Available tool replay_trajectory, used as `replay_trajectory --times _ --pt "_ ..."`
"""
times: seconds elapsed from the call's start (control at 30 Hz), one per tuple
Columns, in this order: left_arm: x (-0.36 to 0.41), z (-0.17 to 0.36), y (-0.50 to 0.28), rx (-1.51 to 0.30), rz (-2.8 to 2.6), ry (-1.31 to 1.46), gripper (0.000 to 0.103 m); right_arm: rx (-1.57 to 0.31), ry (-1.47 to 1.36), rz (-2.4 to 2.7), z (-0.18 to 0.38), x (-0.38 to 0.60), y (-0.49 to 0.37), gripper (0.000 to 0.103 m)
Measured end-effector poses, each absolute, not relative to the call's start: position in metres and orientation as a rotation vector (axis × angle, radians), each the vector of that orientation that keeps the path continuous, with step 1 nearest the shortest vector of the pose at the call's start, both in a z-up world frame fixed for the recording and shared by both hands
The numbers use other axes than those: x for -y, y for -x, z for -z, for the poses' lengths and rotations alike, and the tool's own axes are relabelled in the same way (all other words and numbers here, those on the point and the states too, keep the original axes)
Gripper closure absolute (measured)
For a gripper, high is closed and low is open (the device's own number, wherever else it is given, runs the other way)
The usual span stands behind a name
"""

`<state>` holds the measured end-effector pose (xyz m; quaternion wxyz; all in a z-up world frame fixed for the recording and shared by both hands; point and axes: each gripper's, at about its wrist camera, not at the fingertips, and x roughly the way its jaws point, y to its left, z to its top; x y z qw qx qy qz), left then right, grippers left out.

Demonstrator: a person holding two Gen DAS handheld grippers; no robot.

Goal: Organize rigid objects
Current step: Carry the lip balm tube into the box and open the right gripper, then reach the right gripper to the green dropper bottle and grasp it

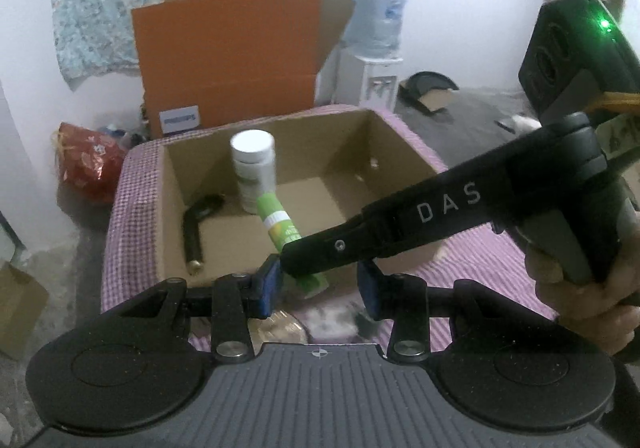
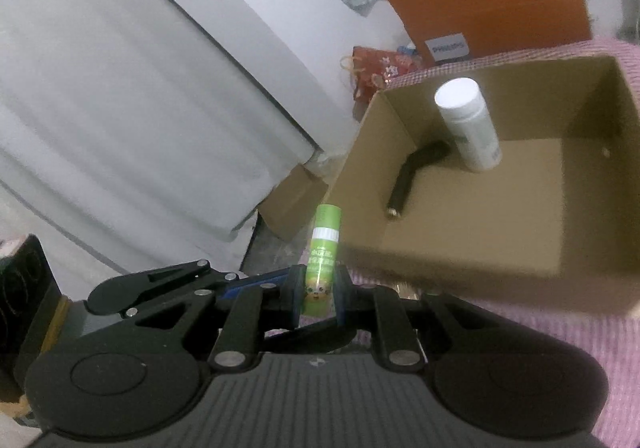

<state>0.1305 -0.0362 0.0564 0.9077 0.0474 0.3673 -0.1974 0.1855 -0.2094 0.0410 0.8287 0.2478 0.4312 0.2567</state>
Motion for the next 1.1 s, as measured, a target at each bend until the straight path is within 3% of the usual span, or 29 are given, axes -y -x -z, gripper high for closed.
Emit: replay_trajectory --times 0.4,0.73,1.1 --pt "0.031 -0.006 -0.249 -0.982 0.335 -0.154 0.063 -1.147 -0.630 -0.426 0.034 0.211 -0.319 0.085" --pt "0.026 -0.002 -0.243 -0.980 0.305 -0.179 0.060 -1.208 -0.653 -0.392 0.057 0.206 -0.334 0.084" --pt "0.010 -0.051 -0.197 -0.861 0.338 -0.095 0.057 -1.090 -0.699 -0.427 0.015 0.227 -0.285 0.084"
